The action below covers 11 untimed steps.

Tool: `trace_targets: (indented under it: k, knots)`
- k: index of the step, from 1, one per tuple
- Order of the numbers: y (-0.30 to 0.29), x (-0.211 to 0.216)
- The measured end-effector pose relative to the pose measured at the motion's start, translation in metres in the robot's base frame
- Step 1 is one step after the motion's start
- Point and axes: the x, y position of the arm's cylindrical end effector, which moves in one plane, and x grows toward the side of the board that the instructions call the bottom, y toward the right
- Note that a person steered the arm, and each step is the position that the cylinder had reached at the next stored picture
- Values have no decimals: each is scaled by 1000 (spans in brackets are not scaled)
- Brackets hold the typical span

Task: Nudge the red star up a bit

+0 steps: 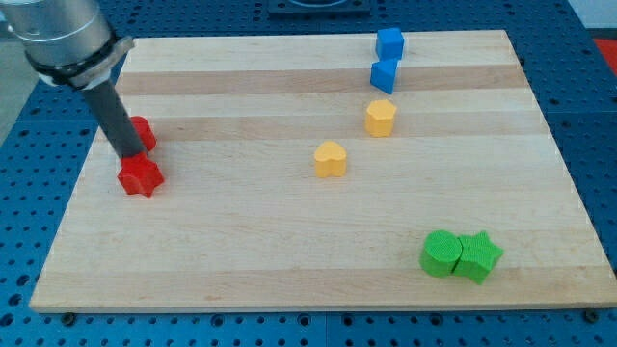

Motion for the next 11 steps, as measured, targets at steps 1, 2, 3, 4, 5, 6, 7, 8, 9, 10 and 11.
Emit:
trace_targets:
  k: [1, 2, 3, 4, 5, 6, 7, 8, 9, 10, 11]
  knots:
    - [12, -1]
    - [6, -2]
    - [-15, -2]
    - [-35, -2]
    - [-39, 10]
    - [-39, 36]
    - [-33, 58]
    - [-7, 65]
    - [28, 65]
    - [58, 65]
    - [74, 65]
